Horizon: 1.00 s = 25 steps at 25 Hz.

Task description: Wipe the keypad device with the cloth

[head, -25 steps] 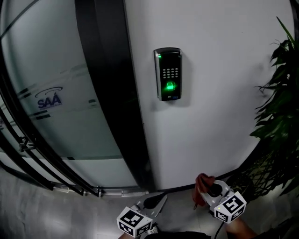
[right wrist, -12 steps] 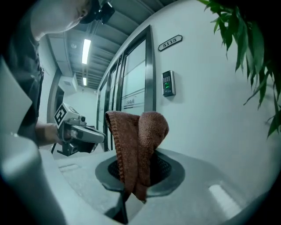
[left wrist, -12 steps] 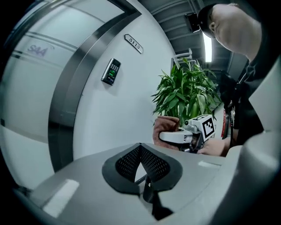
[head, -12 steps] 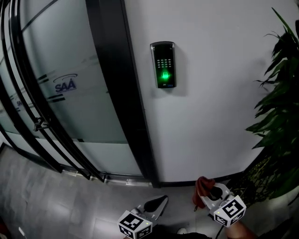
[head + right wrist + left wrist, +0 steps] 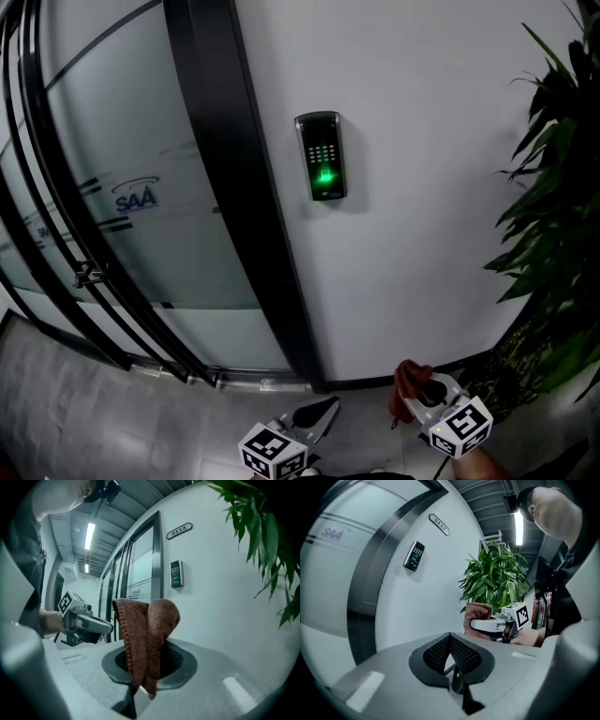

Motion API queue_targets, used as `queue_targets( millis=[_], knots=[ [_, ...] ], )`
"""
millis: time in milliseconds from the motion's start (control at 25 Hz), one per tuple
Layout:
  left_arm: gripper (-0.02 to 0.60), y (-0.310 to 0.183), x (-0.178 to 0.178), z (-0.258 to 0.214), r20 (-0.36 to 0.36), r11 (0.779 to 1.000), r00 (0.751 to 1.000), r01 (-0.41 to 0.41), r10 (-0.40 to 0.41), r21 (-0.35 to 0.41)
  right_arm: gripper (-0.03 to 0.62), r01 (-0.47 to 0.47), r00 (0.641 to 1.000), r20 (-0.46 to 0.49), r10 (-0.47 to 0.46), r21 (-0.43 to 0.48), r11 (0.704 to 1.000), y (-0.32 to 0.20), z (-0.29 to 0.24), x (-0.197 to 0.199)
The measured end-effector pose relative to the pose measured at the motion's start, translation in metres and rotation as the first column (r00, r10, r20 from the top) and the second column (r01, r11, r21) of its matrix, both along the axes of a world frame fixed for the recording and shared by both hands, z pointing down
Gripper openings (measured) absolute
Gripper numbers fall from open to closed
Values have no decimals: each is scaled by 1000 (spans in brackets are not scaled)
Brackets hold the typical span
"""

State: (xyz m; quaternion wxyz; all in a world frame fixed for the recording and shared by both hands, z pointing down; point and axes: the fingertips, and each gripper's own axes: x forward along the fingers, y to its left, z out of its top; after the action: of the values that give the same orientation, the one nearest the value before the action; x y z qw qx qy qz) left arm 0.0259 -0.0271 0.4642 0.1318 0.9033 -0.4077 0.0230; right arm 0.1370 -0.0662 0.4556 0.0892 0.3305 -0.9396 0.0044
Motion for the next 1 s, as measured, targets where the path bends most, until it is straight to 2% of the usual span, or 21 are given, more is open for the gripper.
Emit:
queue_targets(
  millis=[360, 600, 880, 1000],
  knots=[
    [17, -9, -19, -9, 14, 996, 996, -87, 87, 8, 54, -57, 998, -4, 57, -6, 998, 2, 8, -26],
    [17, -13, -28, -9, -6, 995, 995, -97, 97, 15, 54, -68, 997, -23, 67, -29, 997, 1, 16, -32],
    [17, -20, -39, -6, 9, 996, 996, -86, 86, 34, 54, -64, 998, -27, 63, -24, 998, 0, 14, -41],
    [17, -21, -40, -5, -5, 996, 996, -86, 86, 18, 54, -70, 997, -29, 69, -20, 997, -2, 13, -41]
  ],
)
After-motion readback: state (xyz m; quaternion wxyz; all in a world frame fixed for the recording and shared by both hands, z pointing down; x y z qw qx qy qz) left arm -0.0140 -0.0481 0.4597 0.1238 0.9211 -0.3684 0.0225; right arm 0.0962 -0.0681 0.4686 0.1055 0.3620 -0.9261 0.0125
